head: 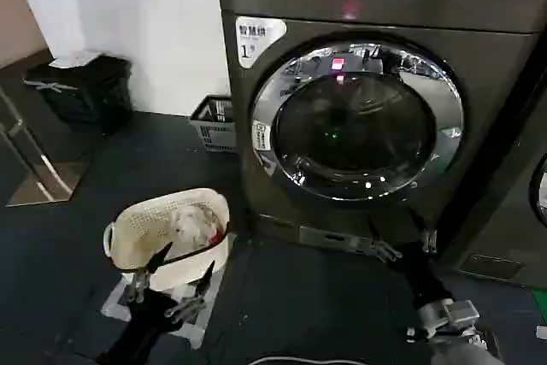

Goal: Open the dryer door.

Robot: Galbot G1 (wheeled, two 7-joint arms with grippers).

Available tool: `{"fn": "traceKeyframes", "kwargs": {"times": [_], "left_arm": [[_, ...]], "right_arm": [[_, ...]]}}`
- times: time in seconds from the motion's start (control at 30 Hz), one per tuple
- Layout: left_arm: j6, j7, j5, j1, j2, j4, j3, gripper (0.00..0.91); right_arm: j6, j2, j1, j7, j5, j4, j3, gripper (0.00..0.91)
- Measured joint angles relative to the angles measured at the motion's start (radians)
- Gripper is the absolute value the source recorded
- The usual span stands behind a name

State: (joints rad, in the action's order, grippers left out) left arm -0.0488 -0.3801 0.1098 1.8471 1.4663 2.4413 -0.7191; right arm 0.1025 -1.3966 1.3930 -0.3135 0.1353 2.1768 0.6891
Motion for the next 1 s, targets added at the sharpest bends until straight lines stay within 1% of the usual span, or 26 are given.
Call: {"fn": "traceKeyframes", "kwargs": {"times": [0.07, 0.17, 0.3, 0.37, 0.5, 0.57, 0.67, 0.8, 1.0], "left_arm": [[0.006, 0.015, 0.018, -0.007, 0.003, 0.004, -0.002, 0.907], [-0.014, -0.002, -0.001, -0.007, 0.001, 0.005, -0.012, 0.907], [-0.011, -0.004, 0.0, -0.003, 0.002, 0.013, -0.016, 0.907], [-0.003, -0.001, -0.009, 0.001, 0.001, 0.014, -0.016, 0.907], [0.008, 0.0, -0.009, 0.011, -0.003, 0.028, -0.023, 0.907], [0.019, 0.001, -0.008, 0.011, -0.002, 0.033, -0.032, 0.907], [0.035, 0.003, 0.008, 0.017, 0.0, 0.042, -0.04, 0.907], [0.036, 0.003, 0.019, 0.016, 0.006, 0.044, -0.044, 0.907], [0.026, 0.001, 0.019, 0.024, 0.014, 0.035, -0.037, 0.907]], "right_arm": [[0.0, 0.031, -0.021, -0.018, 0.013, -0.014, -0.009, 0.907], [0.005, 0.093, -0.062, -0.033, 0.069, -0.048, -0.024, 0.907], [0.004, 0.177, -0.116, -0.048, 0.121, -0.095, -0.05, 0.907], [0.003, 0.222, -0.149, -0.056, 0.135, -0.123, -0.072, 0.907], [0.002, 0.287, -0.221, -0.062, 0.14, -0.179, -0.123, 0.907], [0.001, 0.307, -0.262, -0.066, 0.146, -0.206, -0.155, 0.907], [0.003, 0.329, -0.336, -0.072, 0.179, -0.257, -0.21, 0.907], [0.012, 0.343, -0.432, -0.084, 0.219, -0.327, -0.284, 0.907], [0.007, 0.33, -0.568, -0.105, 0.222, -0.442, -0.393, 0.907]]}}
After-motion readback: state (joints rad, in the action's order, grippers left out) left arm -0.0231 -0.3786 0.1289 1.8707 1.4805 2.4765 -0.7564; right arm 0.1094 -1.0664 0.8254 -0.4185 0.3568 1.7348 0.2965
